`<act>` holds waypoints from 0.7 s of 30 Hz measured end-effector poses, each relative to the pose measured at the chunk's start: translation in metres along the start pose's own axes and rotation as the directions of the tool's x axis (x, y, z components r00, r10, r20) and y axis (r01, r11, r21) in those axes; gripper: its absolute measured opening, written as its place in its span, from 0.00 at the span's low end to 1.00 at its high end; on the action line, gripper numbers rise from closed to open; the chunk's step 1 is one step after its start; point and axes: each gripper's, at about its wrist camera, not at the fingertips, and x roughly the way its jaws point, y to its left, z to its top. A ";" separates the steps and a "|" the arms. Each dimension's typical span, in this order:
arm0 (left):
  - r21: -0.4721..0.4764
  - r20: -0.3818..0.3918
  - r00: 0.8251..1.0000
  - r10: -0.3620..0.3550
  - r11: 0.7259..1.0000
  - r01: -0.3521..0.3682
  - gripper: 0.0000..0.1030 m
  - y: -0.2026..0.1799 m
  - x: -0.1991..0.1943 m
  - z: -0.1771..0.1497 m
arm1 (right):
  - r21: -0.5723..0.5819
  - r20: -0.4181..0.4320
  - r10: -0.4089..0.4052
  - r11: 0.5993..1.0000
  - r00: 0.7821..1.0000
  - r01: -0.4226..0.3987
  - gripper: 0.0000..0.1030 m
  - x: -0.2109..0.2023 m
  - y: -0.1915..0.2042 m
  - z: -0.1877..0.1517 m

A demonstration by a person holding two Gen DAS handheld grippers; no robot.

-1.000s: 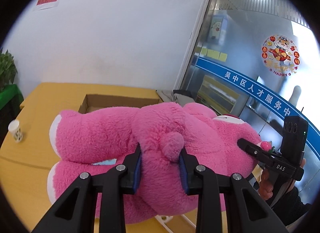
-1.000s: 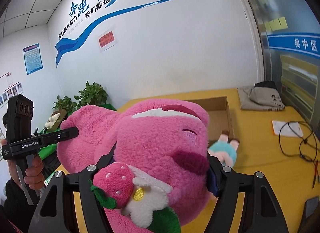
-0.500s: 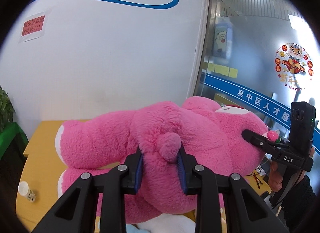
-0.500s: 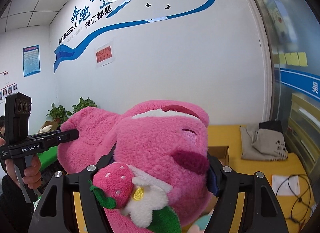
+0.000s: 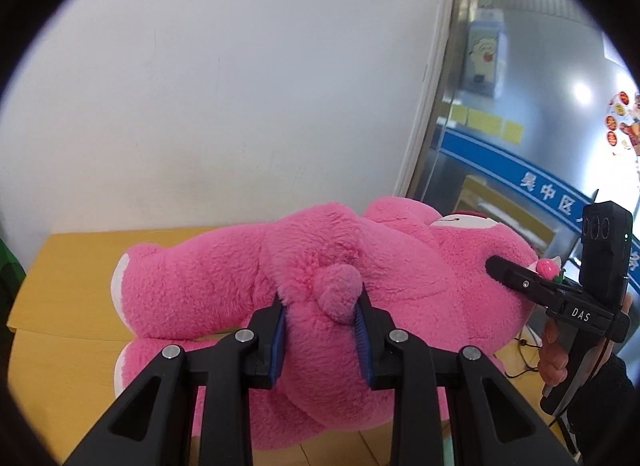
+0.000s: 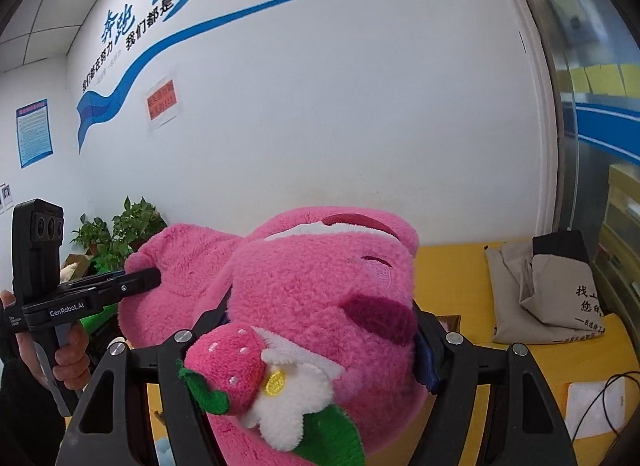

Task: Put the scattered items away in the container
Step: 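Lift the pink bear with both grippers and carry it over the box, then lower the pink bear into the box and open both grippers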

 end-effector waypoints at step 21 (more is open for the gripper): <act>0.016 -0.326 0.940 0.102 0.995 -0.103 0.18 0.032 0.190 -0.087 | 0.114 -0.422 -0.133 0.974 0.897 0.198 0.81 0.182 -0.128 -0.128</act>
